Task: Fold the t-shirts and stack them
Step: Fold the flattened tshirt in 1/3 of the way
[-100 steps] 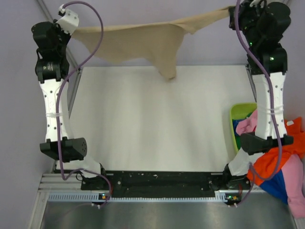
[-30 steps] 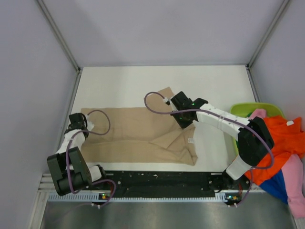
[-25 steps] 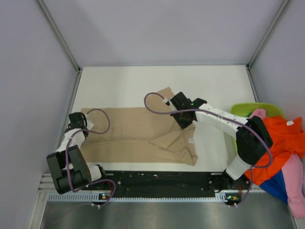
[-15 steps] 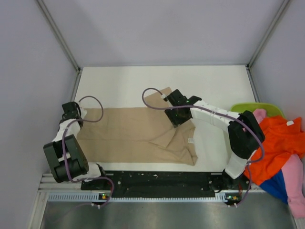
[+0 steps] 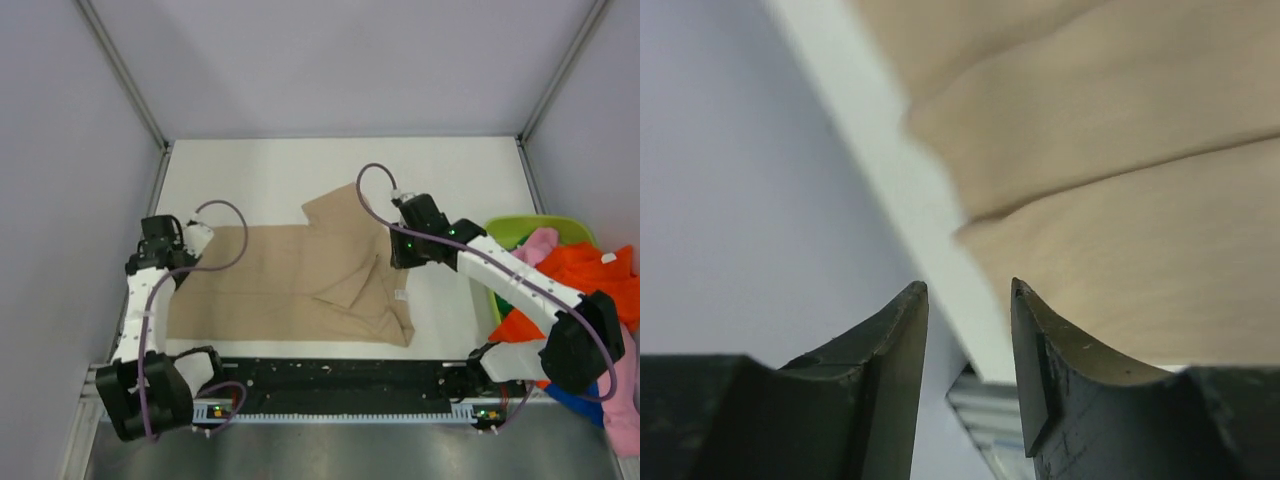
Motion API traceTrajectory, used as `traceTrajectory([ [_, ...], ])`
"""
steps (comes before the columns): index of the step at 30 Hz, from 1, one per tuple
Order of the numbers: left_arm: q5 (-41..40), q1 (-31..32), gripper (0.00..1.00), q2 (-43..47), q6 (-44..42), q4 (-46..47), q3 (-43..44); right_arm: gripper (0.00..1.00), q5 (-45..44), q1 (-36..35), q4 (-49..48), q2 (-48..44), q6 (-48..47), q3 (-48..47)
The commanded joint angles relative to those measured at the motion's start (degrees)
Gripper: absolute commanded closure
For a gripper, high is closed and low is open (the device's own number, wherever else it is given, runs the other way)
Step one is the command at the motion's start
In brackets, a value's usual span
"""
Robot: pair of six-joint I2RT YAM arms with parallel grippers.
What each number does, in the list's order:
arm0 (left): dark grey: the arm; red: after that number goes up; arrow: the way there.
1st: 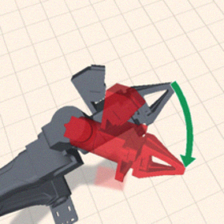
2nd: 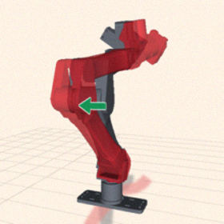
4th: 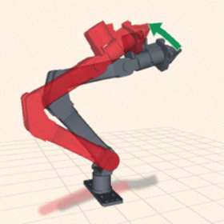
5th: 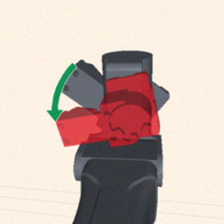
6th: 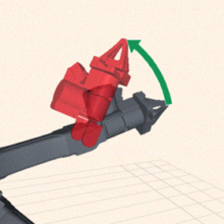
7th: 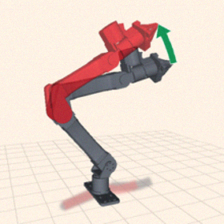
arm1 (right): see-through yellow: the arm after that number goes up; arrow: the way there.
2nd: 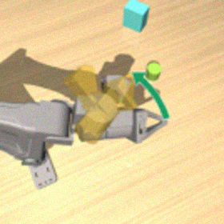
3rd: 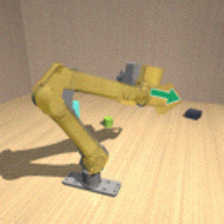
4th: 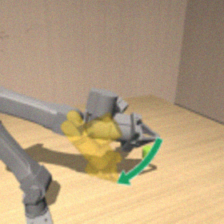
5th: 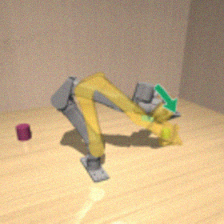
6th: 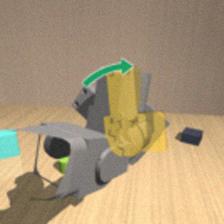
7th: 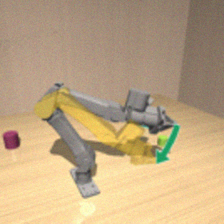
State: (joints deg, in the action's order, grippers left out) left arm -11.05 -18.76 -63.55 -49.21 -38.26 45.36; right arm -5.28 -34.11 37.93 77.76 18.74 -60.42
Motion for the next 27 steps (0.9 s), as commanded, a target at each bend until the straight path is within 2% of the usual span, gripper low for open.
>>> traceTrajectory([
  [1, 17.35, 16.25, 0.59, 5.80, 5.77, -13.05, 1.57, 0.89, 13.96, -0.78, 1.44, -4.18, 8.14, 8.20],
  [2, 21.21, 21.26, 0.61, 6.24, 7.27, -13.85, 2.44, 0.98, 15.20, -1.48, 1.36, -4.97, 9.46, 9.61],
  [4, 30.17, 31.63, 0.63, 6.25, 10.35, -13.34, 4.20, 1.00, 16.44, -3.41, 1.00, -6.38, 11.83, 12.25],
  [6, 35.02, 39.21, 0.61, 4.76, 13.25, -10.10, 5.43, 1.00, 17.23, -4.82, 0.57, -7.00, 13.59, 14.44],
  [8, 35.05, 47.29, 0.57, 2.57, 15.45, -4.40, 5.79, 1.00, 17.50, -4.92, -0.66, -7.00, 15.26, 17.17],
  [12, 31.18, 61.53, 0.54, -4.72, 14.06, 5.81, 5.61, 1.00, 14.07, -3.08, -3.73, -6.92, 18.16, 21.57],
  [18, 29.42, 72.36, 0.52, -20.63, 12.21, 12.76, 10.35, 1.00, 20.39, 6.32, -12.61, -8.23, 21.51, 30.70],
  [22, 22.84, 75.72, 0.52, -28.37, 12.03, 17.77, 12.81, 1.00, 19.52, 7.92, -12.71, -10.43, 22.12, 31.60],
  [24, 20.73, 75.81, 0.55, -31.18, 12.47, 16.56, 14.83, 1.00, 19.43, 7.92, -11.57, -10.96, 21.78, 31.07],
  [27, 16.86, 75.89, 0.67, -33.83, 12.91, 15.76, 15.89, 1.00, 19.43, 7.92, -9.73, -11.83, 20.20, 29.84],
])
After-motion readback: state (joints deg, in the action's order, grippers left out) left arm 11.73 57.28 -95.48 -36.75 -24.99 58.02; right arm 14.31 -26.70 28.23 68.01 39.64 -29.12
